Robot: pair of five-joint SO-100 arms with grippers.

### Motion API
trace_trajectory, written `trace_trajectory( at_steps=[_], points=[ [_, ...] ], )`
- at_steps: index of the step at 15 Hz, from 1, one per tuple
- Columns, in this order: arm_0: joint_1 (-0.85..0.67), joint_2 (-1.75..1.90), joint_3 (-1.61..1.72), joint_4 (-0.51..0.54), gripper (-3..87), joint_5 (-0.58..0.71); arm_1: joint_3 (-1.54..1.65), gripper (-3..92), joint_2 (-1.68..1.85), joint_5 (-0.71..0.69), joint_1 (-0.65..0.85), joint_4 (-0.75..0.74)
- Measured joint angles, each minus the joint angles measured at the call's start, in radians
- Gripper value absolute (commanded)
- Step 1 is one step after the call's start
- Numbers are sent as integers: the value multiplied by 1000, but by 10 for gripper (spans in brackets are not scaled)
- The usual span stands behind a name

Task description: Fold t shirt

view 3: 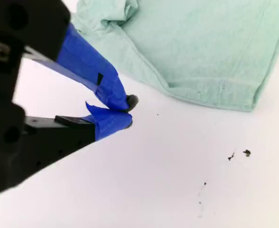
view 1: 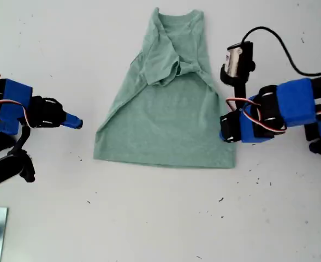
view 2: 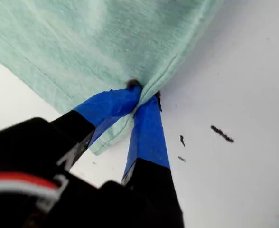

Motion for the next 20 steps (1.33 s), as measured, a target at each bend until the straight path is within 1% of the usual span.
trace_trajectory(
  at_steps=[2,3,5,6,7,8,9,12,13,14,15,16,17,18,19,20],
  points=[
    [0,0,0,0,-3,-3,-89,-11,11,-34,-11,127],
    [0,0,0,0,-3,-3,-133,-11,8,-55,-15,236],
    [0,0,0,0,-3,-3,-337,-11,9,-97,-26,514],
    [0,0,0,0,-3,-3,-454,-11,17,-107,-25,598],
    [0,0,0,0,-3,-3,-545,-11,20,-114,-25,621],
    [0,0,0,0,-3,-3,-597,-11,20,-117,-25,620],
    [3,0,0,0,-3,-3,-611,-11,20,-117,-23,575],
    [3,0,0,0,-3,-3,-612,-12,-54,-103,-3,238],
    [3,0,0,0,-3,-3,-604,116,-118,-101,5,107],
    [3,0,0,0,-3,-3,-529,312,-179,-101,9,-64],
    [3,0,0,0,-3,-3,-448,313,-255,-97,11,-259],
    [3,0,0,6,-3,-3,-440,309,-311,-87,20,-387],
    [5,2,0,9,-3,-3,-449,308,-318,-81,23,-376],
    [6,8,0,9,-3,-3,-466,307,-305,-80,21,-307],
    [6,9,0,9,-3,-3,-499,252,-265,-80,11,-176],
    [6,9,0,9,-3,-3,-572,247,-213,-86,-5,-28]
  ],
)
